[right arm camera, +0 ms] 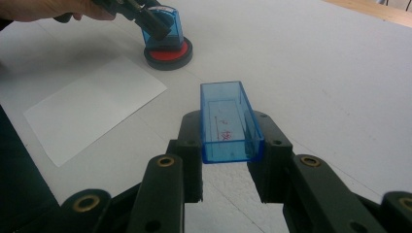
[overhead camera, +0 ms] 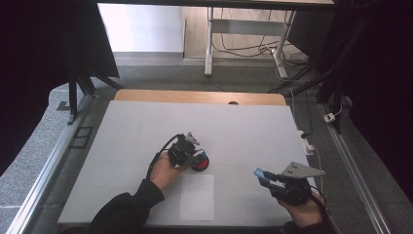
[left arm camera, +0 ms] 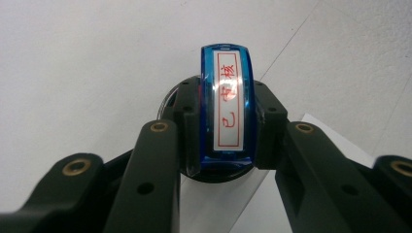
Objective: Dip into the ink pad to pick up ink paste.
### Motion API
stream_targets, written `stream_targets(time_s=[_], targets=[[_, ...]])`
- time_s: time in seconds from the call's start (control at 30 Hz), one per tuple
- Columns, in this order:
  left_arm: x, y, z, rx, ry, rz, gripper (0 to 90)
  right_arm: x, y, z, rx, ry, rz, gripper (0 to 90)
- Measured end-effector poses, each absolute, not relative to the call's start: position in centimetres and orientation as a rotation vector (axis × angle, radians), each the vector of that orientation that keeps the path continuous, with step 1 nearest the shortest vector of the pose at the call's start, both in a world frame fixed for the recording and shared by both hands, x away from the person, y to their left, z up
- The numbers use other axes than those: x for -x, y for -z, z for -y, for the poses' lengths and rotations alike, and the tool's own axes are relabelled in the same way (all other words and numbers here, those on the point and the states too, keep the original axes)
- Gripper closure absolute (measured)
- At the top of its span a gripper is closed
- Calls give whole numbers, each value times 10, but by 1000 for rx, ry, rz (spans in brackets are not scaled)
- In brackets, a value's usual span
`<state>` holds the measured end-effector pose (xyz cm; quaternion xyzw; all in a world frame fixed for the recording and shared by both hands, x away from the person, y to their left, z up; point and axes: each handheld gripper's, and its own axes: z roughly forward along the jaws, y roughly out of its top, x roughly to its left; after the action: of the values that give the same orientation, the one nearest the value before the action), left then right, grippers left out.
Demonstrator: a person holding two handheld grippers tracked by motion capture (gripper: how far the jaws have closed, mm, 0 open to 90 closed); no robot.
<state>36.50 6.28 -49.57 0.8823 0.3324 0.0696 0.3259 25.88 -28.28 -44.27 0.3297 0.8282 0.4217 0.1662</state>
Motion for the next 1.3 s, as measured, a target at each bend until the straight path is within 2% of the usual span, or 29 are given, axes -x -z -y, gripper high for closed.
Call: stream_targets(time_s=[1.3], targets=[[-328,452,-89,-2123,-182,-712,695,-258,442,284,-944,-1210,-2358,691]])
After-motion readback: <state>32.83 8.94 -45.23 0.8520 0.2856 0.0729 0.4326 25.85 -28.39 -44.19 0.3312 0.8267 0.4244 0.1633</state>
